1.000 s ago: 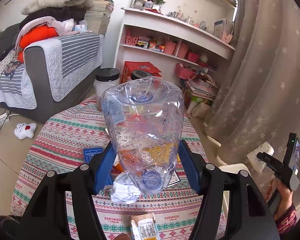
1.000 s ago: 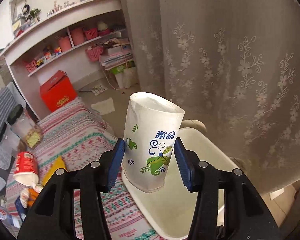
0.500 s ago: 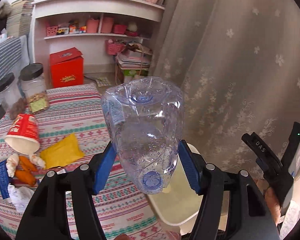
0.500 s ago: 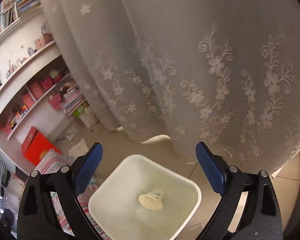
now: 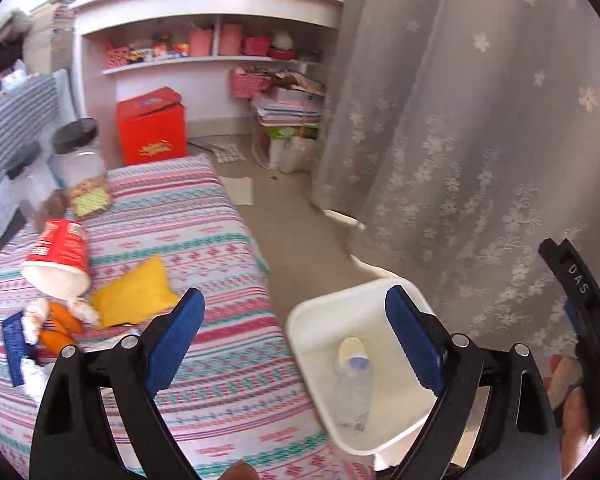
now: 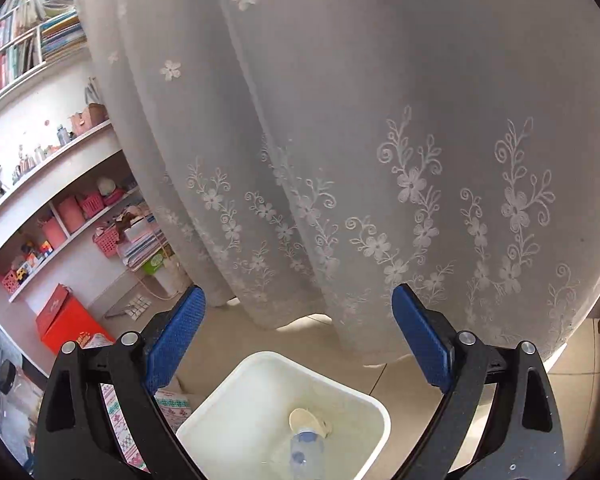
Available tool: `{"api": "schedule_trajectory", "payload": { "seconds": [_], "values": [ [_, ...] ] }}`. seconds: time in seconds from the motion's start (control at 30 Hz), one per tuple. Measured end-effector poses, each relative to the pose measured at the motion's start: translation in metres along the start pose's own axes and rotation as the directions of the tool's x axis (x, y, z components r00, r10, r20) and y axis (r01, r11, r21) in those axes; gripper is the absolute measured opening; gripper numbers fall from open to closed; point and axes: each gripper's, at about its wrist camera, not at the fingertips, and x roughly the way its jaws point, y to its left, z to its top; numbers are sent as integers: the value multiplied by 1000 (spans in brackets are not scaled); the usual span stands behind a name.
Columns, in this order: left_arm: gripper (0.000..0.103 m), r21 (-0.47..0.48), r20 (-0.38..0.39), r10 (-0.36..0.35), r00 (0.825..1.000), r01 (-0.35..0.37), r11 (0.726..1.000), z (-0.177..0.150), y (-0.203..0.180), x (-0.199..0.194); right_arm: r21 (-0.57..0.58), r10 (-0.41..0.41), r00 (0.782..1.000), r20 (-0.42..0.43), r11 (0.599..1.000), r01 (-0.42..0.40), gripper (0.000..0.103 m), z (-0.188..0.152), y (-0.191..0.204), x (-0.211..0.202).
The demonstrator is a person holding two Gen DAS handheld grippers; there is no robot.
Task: Collect trash
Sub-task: 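Return both tools over the table toward the remaining trash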
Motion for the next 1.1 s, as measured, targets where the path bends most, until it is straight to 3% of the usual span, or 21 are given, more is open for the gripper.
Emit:
{"api": "schedule_trajectory", "payload": {
  "seconds": [0.1, 0.2, 0.33, 0.57, 0.67, 0.8, 1.0, 1.1],
  "values": [
    [92, -45, 75, 149, 986, -146, 988, -4, 45, -24, -71, 64, 998, 23, 996, -63, 97, -13, 36, -14],
    [93, -108, 108, 249, 963, -237, 965, -1, 85, -43, -160, 149, 988, 35, 977, -142, 96, -32, 75, -34],
    [94, -188, 132, 371, 919, -344, 920, 1, 138, -66, -294, 253, 967, 21, 926, -236, 96, -60, 125, -60],
    [94, -289, 78, 502, 861, -462, 838, -17, 220, -96, -380, 359, 928, -101, 848, -369, 96, -96, 181, -84],
    [94, -332, 36, 516, 856, -477, 814, -27, 250, -101, -411, 375, 914, -156, 816, -406, 96, -110, 200, -90],
    [94, -358, -20, 532, 847, -503, 787, -37, 277, -101, -451, 399, 902, -165, 783, -429, 96, -123, 216, -101],
    [94, -380, -126, 478, 869, -487, 786, -41, 310, -86, -453, 414, 881, -229, 755, -473, 96, -133, 231, -104],
    [94, -381, -237, 414, 879, -476, 793, -46, 327, -65, -440, 416, 871, -260, 753, -490, 96, -135, 233, -102]
  ]
}}
